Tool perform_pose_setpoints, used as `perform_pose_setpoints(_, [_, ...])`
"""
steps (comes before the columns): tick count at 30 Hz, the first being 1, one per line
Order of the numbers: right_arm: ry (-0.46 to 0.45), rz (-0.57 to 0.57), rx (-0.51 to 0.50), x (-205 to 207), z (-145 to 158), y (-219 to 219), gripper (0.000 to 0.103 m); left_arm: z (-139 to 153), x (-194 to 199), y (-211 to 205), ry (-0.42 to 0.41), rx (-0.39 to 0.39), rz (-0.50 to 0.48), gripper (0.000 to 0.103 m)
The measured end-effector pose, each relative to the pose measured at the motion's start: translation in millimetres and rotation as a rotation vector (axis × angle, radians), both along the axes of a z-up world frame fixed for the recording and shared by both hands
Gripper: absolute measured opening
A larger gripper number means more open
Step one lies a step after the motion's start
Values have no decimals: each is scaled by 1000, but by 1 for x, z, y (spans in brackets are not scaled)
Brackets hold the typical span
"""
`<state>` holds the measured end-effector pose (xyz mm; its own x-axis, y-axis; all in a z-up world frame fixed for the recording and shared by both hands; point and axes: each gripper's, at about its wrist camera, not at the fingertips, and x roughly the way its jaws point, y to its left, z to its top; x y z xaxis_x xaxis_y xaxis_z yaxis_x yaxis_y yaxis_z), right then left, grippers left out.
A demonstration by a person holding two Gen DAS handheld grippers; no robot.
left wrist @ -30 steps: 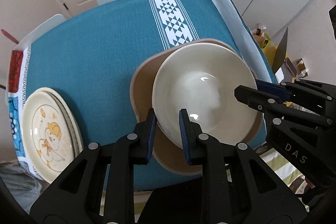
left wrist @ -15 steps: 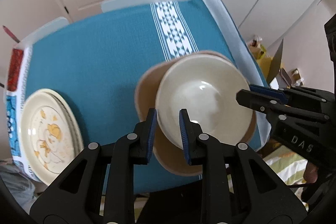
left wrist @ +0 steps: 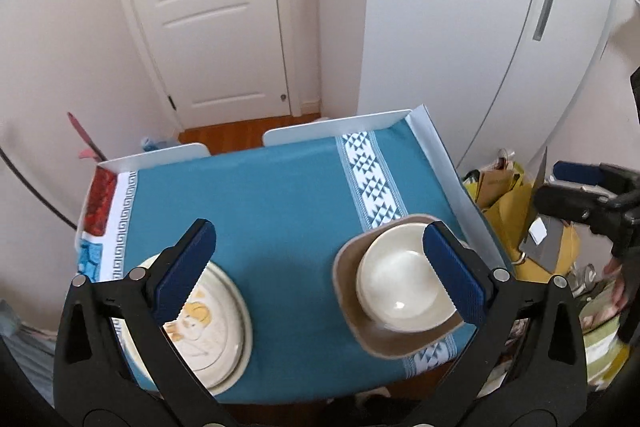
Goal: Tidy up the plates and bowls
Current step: 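Grasp the taupe bowl rim of the bowl stack with the right gripper, then lift the bowl stack and lower it onto the plate stack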
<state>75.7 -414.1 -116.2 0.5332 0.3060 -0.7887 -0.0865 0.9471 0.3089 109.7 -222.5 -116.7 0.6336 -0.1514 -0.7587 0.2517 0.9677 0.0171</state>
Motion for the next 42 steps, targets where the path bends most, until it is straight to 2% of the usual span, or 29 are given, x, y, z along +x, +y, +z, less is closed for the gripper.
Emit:
perform_pose_setpoints(3, [46,14,-116,-1,2,-6,103,3,-4,17,41,-24,-19,103])
perform_pose_setpoints(6, [72,8,-173,-6,-7,-10,103,-11,-6,26,114,24,-45,103])
perform_pose_setpoints(9, [166,62,-195,-1,-36,-5,103,-38,-3,24,208,64,-75,103])
perform_pose_setpoints(14, [301,146,-245,2,-84,9,103,-86,0,14,348,77,-115,102])
perform_pose_setpoints(16, [336,182,-274,0,-97,12,99,-103,1,6,385,93,-132,100])
perform_pose_setpoints(17, [351,209,-290,1,-103,17,93,-110,2,3,399,103,-139,98])
perform_pose_setpoints(19, [378,255,-299,1,-111,26,84,-123,3,-4,425,122,-152,88])
perform_pose_setpoints(22, [412,296,-320,4,-121,36,73,-140,4,-11,465,130,-165,81])
perform_pose_setpoints(23, [422,315,-326,5,-125,40,69,-144,5,-13,476,129,-169,80])
perform_pose_setpoints(25, [435,337,-331,7,-130,44,63,-153,6,-16,497,120,-182,71])
perform_pose_setpoints(27, [452,349,-336,10,-137,45,55,-159,9,-19,515,106,-189,66])
perform_pose_setpoints(30, [469,357,-303,15,-149,43,45,-170,13,-26,528,101,-194,52])
perform_pose_setpoints(34, [448,376,-263,17,-157,44,34,-181,16,-36,530,95,-204,33])
perform_pose_setpoints(37, [414,376,-235,15,-160,42,33,-188,17,-42,531,86,-211,24])
perform_pose_setpoints(42, [357,380,-164,6,-162,40,18,-191,12,-50,497,77,-226,14])
